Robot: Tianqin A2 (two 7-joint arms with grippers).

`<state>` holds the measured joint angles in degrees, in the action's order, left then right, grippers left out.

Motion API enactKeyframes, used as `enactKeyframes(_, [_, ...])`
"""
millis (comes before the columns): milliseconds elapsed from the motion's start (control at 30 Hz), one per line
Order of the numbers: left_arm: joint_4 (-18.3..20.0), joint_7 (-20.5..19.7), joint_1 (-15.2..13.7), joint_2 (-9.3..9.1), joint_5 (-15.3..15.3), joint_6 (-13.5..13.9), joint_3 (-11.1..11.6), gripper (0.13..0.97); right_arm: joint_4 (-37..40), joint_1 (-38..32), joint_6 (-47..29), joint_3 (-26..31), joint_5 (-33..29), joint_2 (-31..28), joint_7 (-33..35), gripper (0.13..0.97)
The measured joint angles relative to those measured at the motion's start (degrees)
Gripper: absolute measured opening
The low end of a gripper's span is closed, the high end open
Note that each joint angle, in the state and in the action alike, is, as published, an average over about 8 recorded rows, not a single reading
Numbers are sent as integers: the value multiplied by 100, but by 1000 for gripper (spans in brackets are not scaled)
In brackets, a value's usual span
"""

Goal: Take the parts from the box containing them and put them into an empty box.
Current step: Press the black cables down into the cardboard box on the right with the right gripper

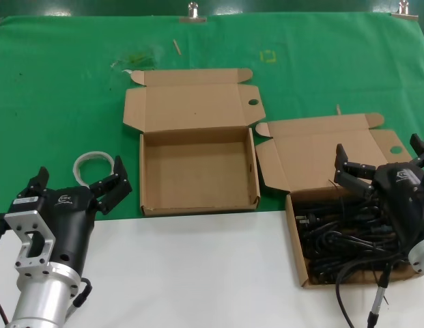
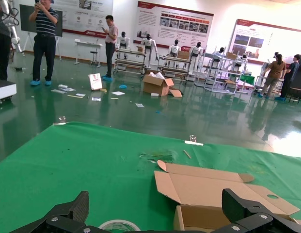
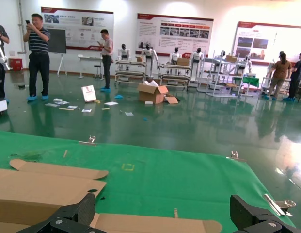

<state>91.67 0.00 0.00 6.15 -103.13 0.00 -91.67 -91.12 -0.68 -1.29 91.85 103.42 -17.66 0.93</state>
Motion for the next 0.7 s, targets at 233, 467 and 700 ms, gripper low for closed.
enactKeyframes(233, [0,0,0,0,0,0,0,966,0,0,0,0,0,0,0,966])
enactKeyframes(467, [0,0,0,0,0,0,0,966,0,0,0,0,0,0,0,966])
enactKeyframes(700, [0,0,0,0,0,0,0,966,0,0,0,0,0,0,0,966])
